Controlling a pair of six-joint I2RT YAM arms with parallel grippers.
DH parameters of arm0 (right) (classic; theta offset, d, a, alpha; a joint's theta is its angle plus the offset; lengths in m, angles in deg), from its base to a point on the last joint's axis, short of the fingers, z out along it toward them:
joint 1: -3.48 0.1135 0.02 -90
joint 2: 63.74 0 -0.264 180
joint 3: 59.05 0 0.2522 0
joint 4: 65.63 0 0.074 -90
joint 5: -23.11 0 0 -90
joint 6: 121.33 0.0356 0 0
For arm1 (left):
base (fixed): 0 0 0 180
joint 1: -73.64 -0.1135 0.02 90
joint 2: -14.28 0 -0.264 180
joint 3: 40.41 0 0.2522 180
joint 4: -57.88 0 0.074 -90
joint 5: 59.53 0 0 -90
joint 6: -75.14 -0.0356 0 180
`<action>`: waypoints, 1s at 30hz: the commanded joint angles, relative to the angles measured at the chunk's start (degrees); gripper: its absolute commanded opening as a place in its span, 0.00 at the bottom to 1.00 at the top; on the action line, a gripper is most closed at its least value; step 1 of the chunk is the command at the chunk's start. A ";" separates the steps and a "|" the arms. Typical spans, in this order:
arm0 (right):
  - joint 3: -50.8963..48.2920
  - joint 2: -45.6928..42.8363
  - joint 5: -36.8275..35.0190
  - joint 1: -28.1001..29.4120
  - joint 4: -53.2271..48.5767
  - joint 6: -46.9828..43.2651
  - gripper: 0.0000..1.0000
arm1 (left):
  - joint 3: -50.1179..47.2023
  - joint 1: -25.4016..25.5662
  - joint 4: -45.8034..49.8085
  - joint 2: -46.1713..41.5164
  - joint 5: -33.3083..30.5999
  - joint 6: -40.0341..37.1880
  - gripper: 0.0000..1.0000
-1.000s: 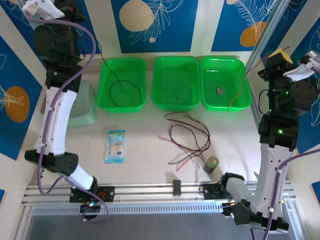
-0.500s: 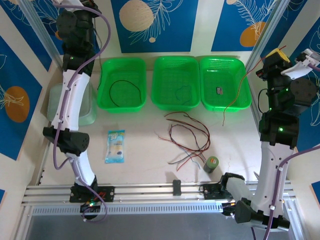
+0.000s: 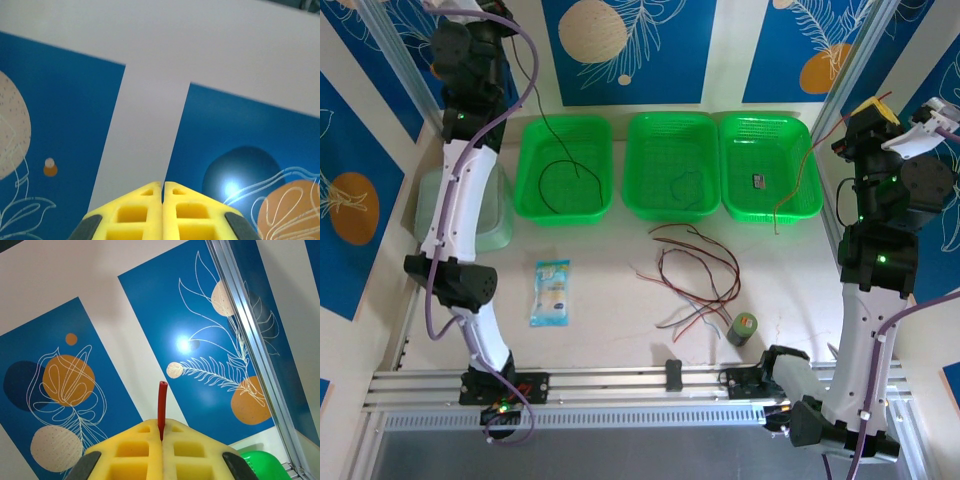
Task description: Untangle the cables
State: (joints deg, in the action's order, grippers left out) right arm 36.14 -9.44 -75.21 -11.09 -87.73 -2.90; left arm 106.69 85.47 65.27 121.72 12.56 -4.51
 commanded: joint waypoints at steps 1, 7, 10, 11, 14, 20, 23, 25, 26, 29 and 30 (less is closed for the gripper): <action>1.89 -0.81 0.23 0.41 0.53 -1.52 0.00 | -8.13 -0.66 -1.45 -2.27 1.56 0.42 0.00; 2.73 -0.57 0.19 0.80 0.66 -2.87 0.00 | -25.91 -0.60 -3.02 -4.59 1.29 3.61 0.00; 4.29 0.35 -0.04 1.12 0.84 -3.42 0.00 | -32.47 -0.63 -1.37 -5.05 0.43 5.92 0.00; 4.93 0.76 0.05 1.12 0.93 -3.15 0.00 | -34.18 -0.63 -0.50 -4.97 0.67 6.61 0.00; 6.50 2.20 0.87 1.12 1.69 -1.85 0.00 | -37.60 -0.65 2.57 -4.09 2.27 9.42 0.00; 9.05 4.49 1.90 1.60 1.98 -1.09 0.00 | -33.54 0.22 8.96 1.02 13.10 14.09 0.00; 8.94 4.50 1.85 1.80 1.92 -0.85 0.00 | -25.99 1.74 12.60 3.65 15.57 13.01 0.00; 8.36 4.16 1.64 1.89 1.88 -0.83 0.00 | -21.69 2.47 13.18 5.17 17.60 13.74 0.00; 7.94 3.91 1.47 1.93 1.88 -0.83 0.00 | -19.12 2.82 14.17 6.22 18.57 14.34 0.00; 7.10 3.45 1.25 1.96 1.90 -1.33 0.00 | -11.89 3.91 17.08 9.44 21.87 15.80 0.00; 7.15 3.40 1.13 1.91 1.79 -1.55 0.00 | -10.14 4.32 17.59 10.32 22.88 16.01 0.00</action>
State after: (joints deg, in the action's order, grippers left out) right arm 43.79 -4.96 -73.92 -9.58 -87.18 -4.32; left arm 90.82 88.38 80.15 130.31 29.85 9.46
